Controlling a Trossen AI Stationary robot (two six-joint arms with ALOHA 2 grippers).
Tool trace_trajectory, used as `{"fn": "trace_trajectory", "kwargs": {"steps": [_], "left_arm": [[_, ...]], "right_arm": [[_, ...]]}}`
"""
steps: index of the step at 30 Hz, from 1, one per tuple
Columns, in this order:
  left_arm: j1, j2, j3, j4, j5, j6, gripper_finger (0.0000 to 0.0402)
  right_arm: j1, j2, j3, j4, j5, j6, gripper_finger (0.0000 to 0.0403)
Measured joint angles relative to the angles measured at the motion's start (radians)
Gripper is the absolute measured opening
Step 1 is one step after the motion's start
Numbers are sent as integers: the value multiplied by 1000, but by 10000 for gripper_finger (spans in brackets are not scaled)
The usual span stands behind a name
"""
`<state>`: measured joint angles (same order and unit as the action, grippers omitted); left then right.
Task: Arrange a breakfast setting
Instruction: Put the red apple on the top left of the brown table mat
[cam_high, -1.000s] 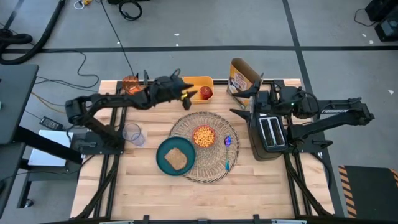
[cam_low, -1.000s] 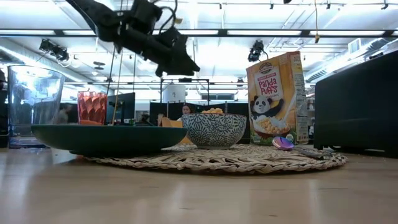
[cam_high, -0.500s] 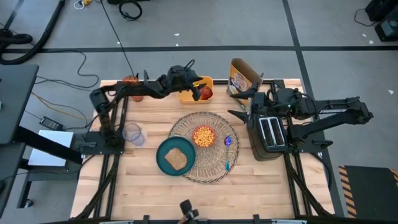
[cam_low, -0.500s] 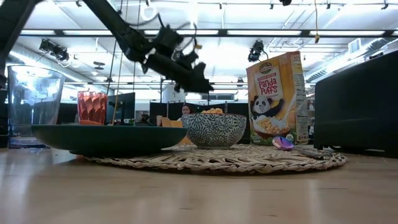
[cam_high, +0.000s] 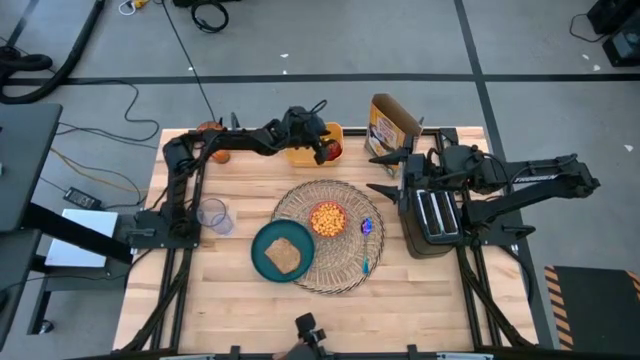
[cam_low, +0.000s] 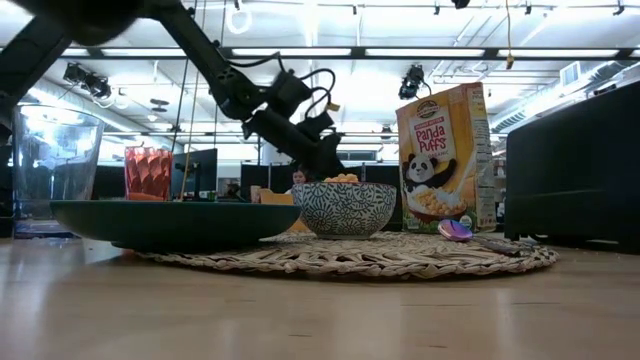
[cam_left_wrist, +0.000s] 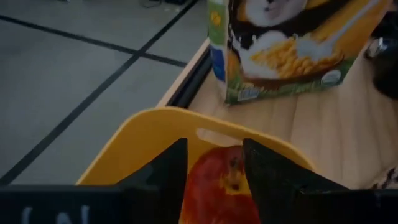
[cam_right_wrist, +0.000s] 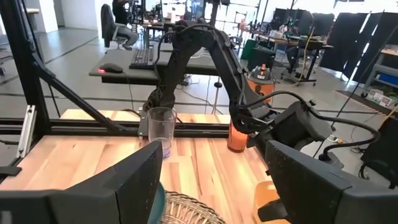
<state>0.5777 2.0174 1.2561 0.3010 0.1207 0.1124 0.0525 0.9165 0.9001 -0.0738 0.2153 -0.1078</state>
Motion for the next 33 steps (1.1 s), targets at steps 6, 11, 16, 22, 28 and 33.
{"fn": "trace_trajectory", "kwargs": {"steps": [6, 11, 16, 22, 28, 33], "left_arm": [[-8, 13, 0, 8, 21, 20, 131], [-11, 43, -1, 19, -8, 29, 121], [-10, 45, 0, 26, -11, 31, 107], [-10, 45, 0, 28, -11, 32, 76], [-16, 45, 0, 26, -11, 31, 20], [-26, 36, -2, 21, -14, 31, 18]], "right_arm": [[0, 0, 0, -2, 0, 0, 295], [0, 0, 0, -6, 0, 2, 295], [0, 0, 0, -10, 0, 3, 295], [0, 0, 0, -11, 0, 2, 295], [0, 0, 0, -17, 0, 2, 295], [0, 0, 0, -48, 0, 4, 295]]}}
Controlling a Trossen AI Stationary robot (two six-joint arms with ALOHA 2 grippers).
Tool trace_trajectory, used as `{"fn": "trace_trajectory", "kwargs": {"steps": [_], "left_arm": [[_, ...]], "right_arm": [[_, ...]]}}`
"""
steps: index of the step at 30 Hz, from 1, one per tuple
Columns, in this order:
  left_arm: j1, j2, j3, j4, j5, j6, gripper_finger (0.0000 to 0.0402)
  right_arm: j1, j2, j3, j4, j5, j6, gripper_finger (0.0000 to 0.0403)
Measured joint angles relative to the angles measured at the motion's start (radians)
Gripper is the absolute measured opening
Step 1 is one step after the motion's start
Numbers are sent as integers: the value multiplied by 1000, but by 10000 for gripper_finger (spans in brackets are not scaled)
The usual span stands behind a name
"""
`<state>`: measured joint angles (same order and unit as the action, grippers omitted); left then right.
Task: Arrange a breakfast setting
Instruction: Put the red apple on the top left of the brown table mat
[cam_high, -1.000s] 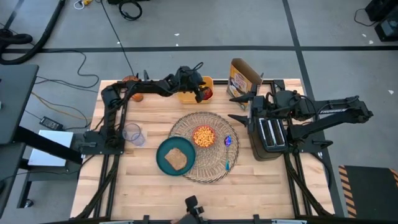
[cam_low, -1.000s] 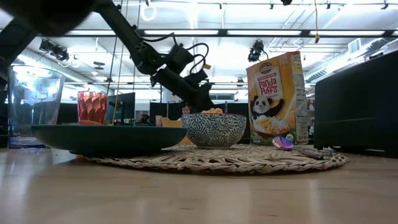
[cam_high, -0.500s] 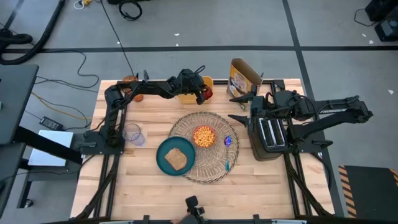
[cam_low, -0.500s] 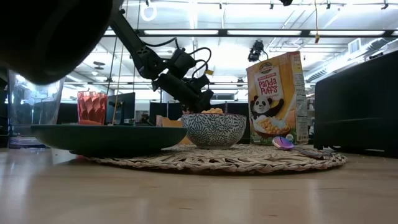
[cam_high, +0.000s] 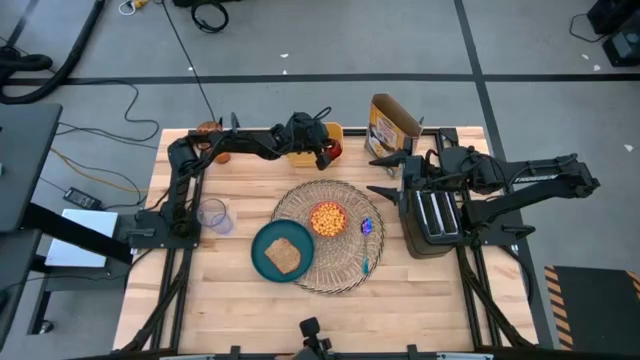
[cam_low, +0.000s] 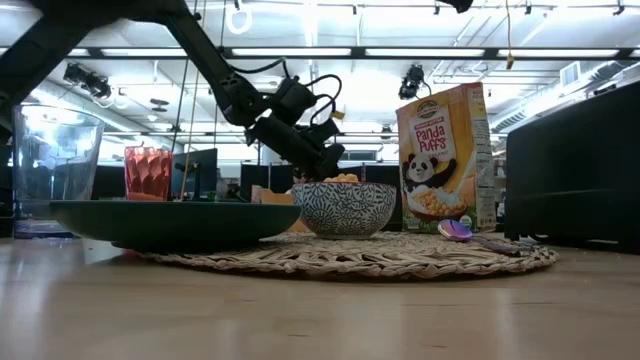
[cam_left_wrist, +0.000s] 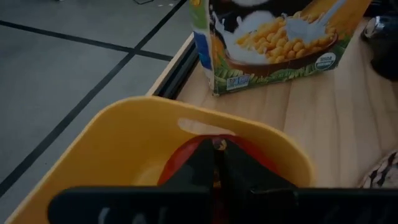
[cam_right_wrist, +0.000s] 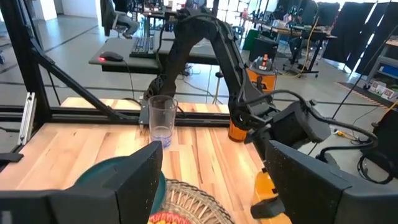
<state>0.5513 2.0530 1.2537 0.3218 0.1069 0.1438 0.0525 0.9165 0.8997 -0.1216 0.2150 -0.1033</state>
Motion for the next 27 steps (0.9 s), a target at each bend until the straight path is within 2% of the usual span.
{"fn": "trace_trajectory", "kwargs": {"steps": [4, 9, 16, 27], "left_arm": [[-1, -50, 0, -2, -31, 8, 30], [14, -133, 0, -56, -78, 32, 20], [25, -289, 1, -226, -90, 21, 23], [-19, -474, 1, -444, -95, -4, 21]], "right_arm": [[0, 0, 0, -11, -1, 16, 295], [0, 0, 0, -10, -7, 21, 295], [0, 0, 0, -8, -10, 21, 295], [0, 0, 0, -5, -28, 22, 295]]}}
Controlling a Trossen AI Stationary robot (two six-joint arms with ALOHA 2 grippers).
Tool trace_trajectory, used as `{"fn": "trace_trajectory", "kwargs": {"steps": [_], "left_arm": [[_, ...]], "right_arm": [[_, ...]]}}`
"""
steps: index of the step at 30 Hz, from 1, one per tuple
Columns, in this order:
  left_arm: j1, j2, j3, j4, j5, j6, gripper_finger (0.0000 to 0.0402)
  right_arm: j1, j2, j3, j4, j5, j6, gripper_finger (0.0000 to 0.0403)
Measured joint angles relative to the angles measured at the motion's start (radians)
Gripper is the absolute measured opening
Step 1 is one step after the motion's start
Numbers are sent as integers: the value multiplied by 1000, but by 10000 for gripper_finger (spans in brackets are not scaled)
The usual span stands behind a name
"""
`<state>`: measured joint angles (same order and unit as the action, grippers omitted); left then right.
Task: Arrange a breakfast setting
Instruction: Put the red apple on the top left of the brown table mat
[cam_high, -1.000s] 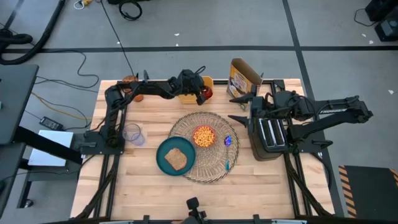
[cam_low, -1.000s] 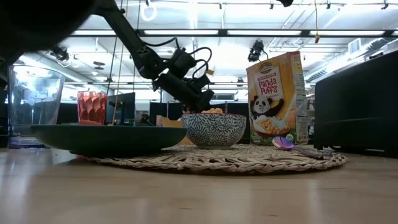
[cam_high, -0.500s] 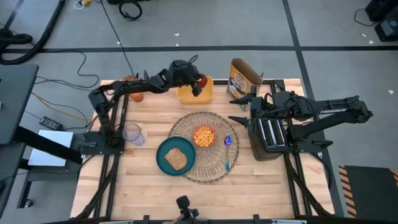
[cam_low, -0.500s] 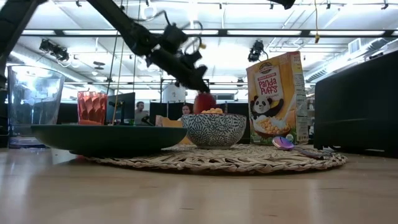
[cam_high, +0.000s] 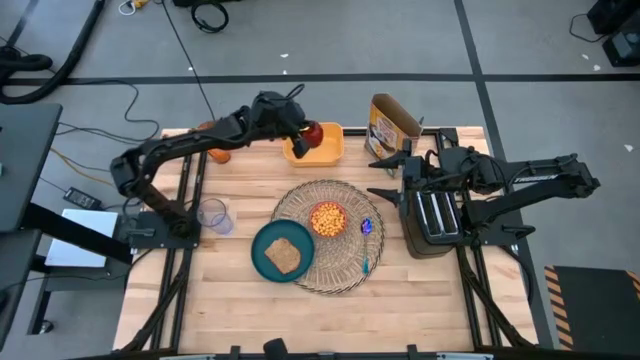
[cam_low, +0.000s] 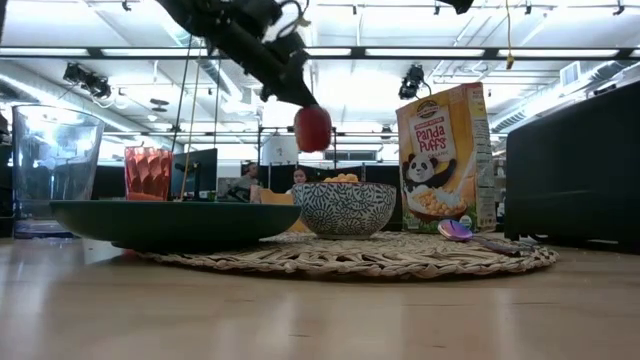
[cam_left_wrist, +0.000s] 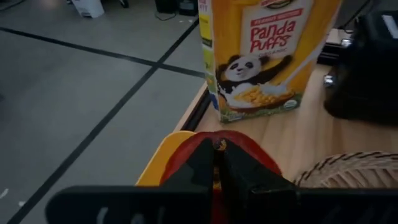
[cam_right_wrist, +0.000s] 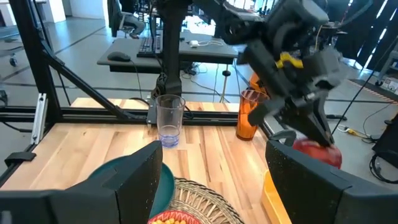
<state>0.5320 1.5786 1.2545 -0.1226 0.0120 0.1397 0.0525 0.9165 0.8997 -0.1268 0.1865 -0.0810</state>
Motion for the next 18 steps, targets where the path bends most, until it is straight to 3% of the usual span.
{"fn": "trace_trajectory", "kwargs": {"steps": [5, 18], "left_arm": [[-41, -60, -56, -15, -1, -5, 21], [-187, -188, -371, 213, -23, -104, 21]], "right_arm": [[21, 0, 0, 0, 0, 2, 295], [111, 0, 0, 0, 30, 66, 295]]}}
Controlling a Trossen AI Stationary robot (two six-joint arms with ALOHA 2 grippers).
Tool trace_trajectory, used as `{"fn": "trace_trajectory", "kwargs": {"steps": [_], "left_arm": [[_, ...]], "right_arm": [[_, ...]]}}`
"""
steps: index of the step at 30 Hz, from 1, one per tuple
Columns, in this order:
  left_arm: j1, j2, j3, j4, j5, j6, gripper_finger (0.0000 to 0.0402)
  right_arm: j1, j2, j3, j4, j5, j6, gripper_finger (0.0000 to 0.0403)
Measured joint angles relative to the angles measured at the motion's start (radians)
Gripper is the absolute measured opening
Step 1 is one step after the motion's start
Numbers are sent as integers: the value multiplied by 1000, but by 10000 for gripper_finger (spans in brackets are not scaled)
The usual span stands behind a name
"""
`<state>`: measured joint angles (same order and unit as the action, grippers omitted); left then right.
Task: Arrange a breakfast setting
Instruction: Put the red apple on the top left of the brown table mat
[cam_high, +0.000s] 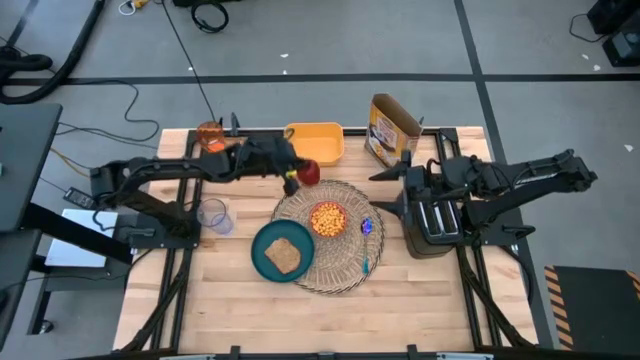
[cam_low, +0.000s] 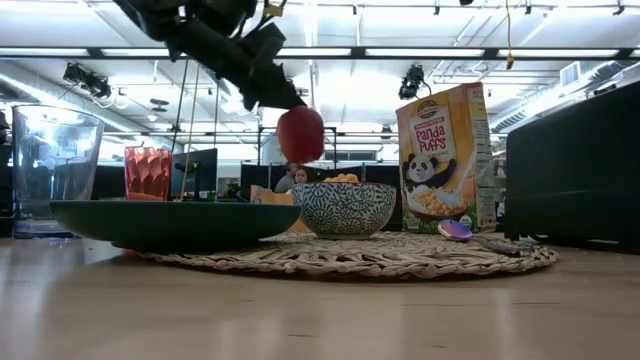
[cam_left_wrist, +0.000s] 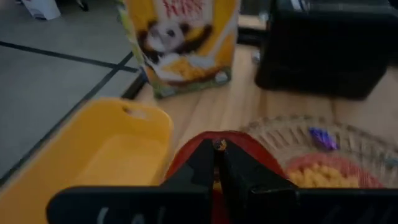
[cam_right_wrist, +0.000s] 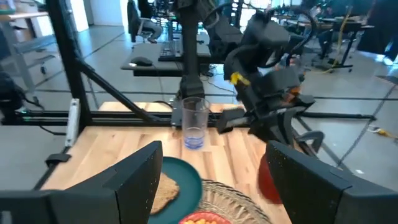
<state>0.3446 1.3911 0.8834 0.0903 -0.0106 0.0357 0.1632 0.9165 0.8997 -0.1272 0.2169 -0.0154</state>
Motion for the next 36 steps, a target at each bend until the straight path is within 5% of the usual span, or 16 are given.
{"fn": "trace_trajectory", "kwargs": {"steps": [17, 36], "left_arm": [[-129, 1, -290, 256, -159, -156, 21], [-165, 75, -369, 383, -215, -137, 21]], "right_arm": [[199, 231, 0, 169, 133, 64, 282], [274, 490, 0, 362, 130, 125, 282]]}}
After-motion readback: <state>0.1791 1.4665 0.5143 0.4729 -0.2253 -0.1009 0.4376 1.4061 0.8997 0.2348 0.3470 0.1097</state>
